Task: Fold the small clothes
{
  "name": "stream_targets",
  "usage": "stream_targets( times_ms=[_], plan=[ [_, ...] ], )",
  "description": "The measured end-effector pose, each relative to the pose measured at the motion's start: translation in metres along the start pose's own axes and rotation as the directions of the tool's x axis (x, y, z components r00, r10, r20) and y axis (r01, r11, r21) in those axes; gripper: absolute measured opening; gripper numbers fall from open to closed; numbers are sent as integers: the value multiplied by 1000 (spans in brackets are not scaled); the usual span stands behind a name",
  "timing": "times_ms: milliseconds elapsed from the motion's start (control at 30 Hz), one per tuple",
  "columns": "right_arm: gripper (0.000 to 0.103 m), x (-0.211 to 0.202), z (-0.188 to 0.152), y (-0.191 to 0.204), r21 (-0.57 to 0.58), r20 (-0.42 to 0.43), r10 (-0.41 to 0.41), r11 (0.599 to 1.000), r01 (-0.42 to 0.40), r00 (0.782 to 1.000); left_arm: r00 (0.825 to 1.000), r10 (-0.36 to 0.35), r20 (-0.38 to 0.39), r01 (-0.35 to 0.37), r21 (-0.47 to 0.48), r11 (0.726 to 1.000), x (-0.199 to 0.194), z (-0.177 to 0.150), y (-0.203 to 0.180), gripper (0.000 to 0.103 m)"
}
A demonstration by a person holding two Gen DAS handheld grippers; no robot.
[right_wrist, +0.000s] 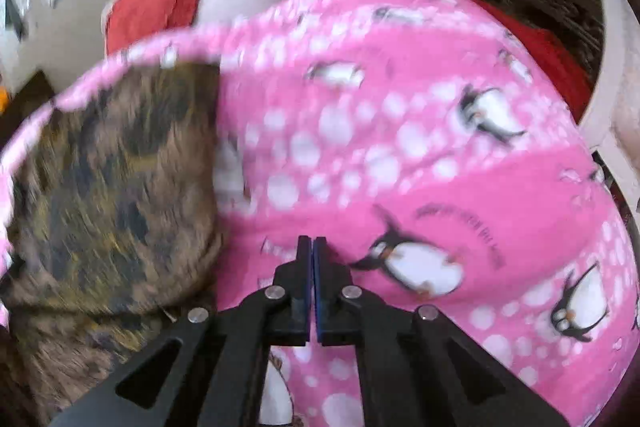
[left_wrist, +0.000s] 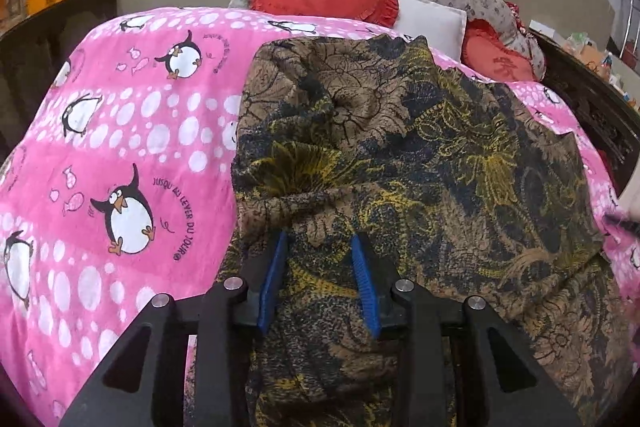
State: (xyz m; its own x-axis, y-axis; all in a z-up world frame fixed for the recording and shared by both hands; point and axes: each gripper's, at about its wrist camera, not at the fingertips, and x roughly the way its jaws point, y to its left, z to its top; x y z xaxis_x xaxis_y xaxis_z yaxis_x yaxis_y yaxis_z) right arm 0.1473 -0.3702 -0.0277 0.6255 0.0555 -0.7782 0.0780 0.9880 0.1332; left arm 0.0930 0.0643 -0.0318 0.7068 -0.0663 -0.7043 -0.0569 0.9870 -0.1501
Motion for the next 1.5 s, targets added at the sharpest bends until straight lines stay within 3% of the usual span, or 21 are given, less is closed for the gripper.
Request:
stream_targets(
  times_ms=[100, 167, 233, 300, 333, 400, 433, 567, 700, 767, 867, 1000, 1067, 1133, 1200, 1233, 1267, 1433, 1500],
  plan=[
    [6, -27, 21, 31, -73, 137, 115, 992, -106, 984, 1000, 14, -4, -14, 6, 1000, 3, 1, -5, 14],
    [6, -29, 35, 63, -153, 154, 190, 974, -167, 970, 1000, 11, -4, -11, 3, 1000, 5, 2, -8, 14],
    [6, -14, 45, 94, -228, 118, 273, 943, -241, 955, 1000, 4, -6, -4, -5, 1000, 8, 4, -10, 14],
    [6, 8, 49, 110, -283, 77, 224, 939, -194, 972, 1000, 5, -6, -5, -7, 1000, 8, 3, -9, 14],
    [6, 28, 51, 109, -288, 53, 120, 952, -100, 991, 1000, 4, -6, -4, -7, 1000, 8, 3, -9, 14],
    [0, 44, 53, 86, -210, 43, 40, 977, -30, 998, 1000, 7, -7, -7, -5, 1000, 8, 3, -8, 14],
    [0, 40, 52, 75, -156, 70, 80, 985, -69, 994, 1000, 12, -8, -12, -3, 1000, 9, 4, -8, 14],
    [0, 26, 42, 87, -210, 75, 31, 978, -14, 997, 1000, 14, -8, -14, -3, 1000, 10, 4, -7, 14],
    [0, -13, 24, 107, -246, 97, 167, 959, -139, 981, 1000, 14, -8, -14, -3, 1000, 10, 4, -7, 14],
    [0, -23, 4, 131, -313, 45, 242, 925, -216, 969, 1000, 14, -8, -14, -3, 1000, 9, 4, -7, 14],
    [0, 0, -31, 149, -372, -86, 181, 906, -200, 980, 1000, 16, -7, -16, -2, 1000, 9, 4, -7, 14],
    [3, -12, -35, 149, -284, -72, 147, 945, -162, 986, 1000, 17, -7, -17, 0, 1000, 9, 4, -7, 14],
    [6, -32, -38, 161, -285, -31, 239, 928, -238, 971, 1000, 17, -7, -17, -1, 1000, 8, 4, -7, 14],
    [12, -41, -50, 184, -350, -42, 312, 885, -307, 949, 1000, 16, -7, -16, -1, 1000, 8, 4, -7, 14],
    [30, -22, -75, 201, -409, -150, 285, 854, -322, 947, 1000, 13, -6, -13, -5, 1000, 8, 5, -7, 14],
    [30, -15, -82, 203, -441, -147, 261, 846, -300, 954, 1000, 11, -6, -11, -6, 1000, 8, 4, -7, 14],
    [30, -23, -88, 205, -474, -93, 258, 838, -270, 962, 1000, 8, -5, -8, -8, 1000, 8, 4, -6, 14],
    [31, -57, -89, 187, -431, -141, 187, 872, -230, 972, 999, -38, 0, 37, -29, 999, 0, 4, 1, 14],
    [32, -75, -93, 171, -435, -125, 167, 877, -206, 978, 998, -54, -35, 55, 7, 998, -13, 4, 4, 14]
  ],
)
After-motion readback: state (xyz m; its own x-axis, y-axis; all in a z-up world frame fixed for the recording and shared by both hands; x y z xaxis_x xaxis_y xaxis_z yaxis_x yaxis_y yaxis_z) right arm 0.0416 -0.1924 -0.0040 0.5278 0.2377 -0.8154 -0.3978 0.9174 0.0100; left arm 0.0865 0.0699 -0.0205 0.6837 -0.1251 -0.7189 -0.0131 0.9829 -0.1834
